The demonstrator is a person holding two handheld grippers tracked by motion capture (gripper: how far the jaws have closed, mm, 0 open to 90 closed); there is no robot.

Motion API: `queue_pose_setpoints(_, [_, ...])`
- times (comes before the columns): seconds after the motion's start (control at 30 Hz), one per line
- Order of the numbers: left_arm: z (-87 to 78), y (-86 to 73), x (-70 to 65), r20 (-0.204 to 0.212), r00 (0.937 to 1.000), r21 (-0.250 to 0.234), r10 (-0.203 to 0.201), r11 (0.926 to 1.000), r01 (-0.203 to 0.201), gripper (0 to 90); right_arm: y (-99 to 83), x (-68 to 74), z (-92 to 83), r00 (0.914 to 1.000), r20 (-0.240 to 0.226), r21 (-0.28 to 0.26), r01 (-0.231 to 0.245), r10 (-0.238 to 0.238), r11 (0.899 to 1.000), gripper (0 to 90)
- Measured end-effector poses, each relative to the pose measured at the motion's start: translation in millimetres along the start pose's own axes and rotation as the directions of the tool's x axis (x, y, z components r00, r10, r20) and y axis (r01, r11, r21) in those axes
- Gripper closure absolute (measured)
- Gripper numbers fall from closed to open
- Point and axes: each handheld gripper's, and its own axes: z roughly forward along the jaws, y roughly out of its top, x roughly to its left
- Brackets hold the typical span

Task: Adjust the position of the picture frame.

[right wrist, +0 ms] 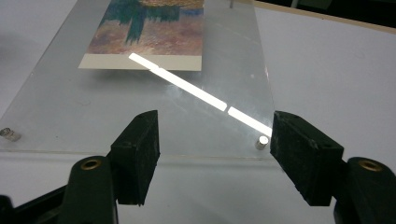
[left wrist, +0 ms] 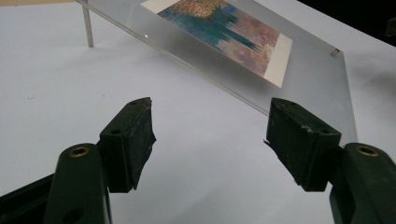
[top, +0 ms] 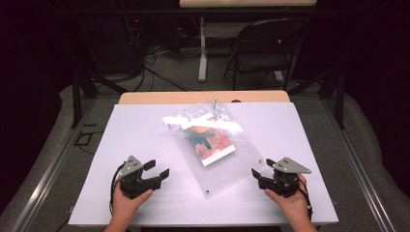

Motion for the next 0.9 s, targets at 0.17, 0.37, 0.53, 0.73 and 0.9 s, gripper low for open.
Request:
queue_pose_setpoints(0.17, [0.4,0.0,-0.3,0.000,1.0000,0.010,0.010,0.9999,-0.010,31.6,0.6,1.0,-0.4,0.9998,-0.020,-0.004,-0.002,0.002,1.000,35.9])
queue_pose_setpoints(0.37, [0.0,-0.3,-0.3,-0.009,1.0000,0.020,0.001,0.9998,-0.001,32.9,1.6,6.1,1.3,0.9992,-0.031,0.011,0.025,-0.025,1.000,38.1])
queue_pose_setpoints(0.53, [-1.5,-0.3,0.3,-0.008,0.9999,0.015,-0.015,0.9998,0.015,35.8,4.0,11.7,1.6,0.9988,-0.042,0.008,0.025,-0.025,1.000,44.7])
queue_pose_setpoints(0.73, [-2.0,0.0,2.0,0.008,0.9991,0.022,-0.041,0.9989,0.041,44.6,10.2,20.3,1.5,0.9966,-0.068,0.008,0.045,-0.045,0.999,54.7])
queue_pose_setpoints(0.9, [-1.6,0.4,1.7,0.008,0.9987,0.037,-0.050,0.9981,0.049,49.9,15.5,26.4,4.6,0.9944,-0.089,-0.010,0.056,-0.057,0.998,62.9])
